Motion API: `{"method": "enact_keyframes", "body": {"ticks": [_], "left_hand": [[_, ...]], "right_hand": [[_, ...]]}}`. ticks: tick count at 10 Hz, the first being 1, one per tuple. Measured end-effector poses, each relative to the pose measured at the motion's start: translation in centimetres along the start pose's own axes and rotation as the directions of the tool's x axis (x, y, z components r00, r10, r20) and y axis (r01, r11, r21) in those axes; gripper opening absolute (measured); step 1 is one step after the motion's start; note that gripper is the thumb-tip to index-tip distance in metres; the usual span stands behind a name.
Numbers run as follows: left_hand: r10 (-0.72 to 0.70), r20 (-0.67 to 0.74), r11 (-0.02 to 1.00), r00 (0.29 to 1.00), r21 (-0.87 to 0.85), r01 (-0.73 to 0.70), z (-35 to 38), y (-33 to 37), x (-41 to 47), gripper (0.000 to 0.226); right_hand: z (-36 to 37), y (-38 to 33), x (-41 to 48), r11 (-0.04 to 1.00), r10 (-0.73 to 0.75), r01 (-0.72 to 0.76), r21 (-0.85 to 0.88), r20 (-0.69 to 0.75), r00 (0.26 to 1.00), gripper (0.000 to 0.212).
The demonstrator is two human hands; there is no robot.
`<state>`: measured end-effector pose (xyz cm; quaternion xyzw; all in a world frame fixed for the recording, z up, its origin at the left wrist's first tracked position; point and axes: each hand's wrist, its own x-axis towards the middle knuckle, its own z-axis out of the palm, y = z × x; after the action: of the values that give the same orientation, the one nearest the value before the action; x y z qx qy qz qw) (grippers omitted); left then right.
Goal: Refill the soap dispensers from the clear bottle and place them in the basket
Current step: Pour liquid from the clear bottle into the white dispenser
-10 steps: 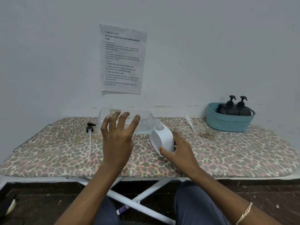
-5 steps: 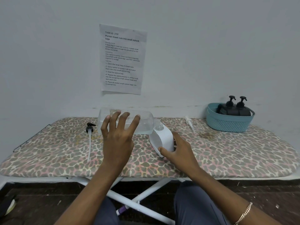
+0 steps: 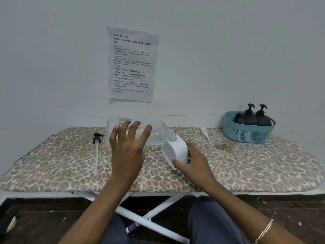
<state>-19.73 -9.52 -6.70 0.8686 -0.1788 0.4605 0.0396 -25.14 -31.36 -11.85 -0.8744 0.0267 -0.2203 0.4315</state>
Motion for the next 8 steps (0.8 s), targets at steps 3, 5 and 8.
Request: {"method": "enact_keyframes", "body": {"ticks": [3, 5, 8], "left_hand": [[0.003, 0.001, 1.000, 1.000, 0.002, -0.003, -0.06, 0.06, -0.03, 0.083], [-0.001, 0.002, 1.000, 1.000, 0.002, 0.001, -0.04, 0.07, 0.03, 0.083], [-0.002, 0.001, 1.000, 1.000, 0.004, 0.002, 0.01, 0.11, 0.04, 0.084]], "right_hand": [[-0.15, 0.10, 0.05, 1.000, 0.006, -0.007, 0.028, 0.018, 1.000, 0.061], [-0.24, 0.22, 0.18, 0.999, -0.006, 0.005, 0.052, 0.014, 1.000, 0.060], [-0.32, 0.46, 0.31, 0.998, -0.016, 0.014, 0.067, 0.024, 1.000, 0.061]]}}
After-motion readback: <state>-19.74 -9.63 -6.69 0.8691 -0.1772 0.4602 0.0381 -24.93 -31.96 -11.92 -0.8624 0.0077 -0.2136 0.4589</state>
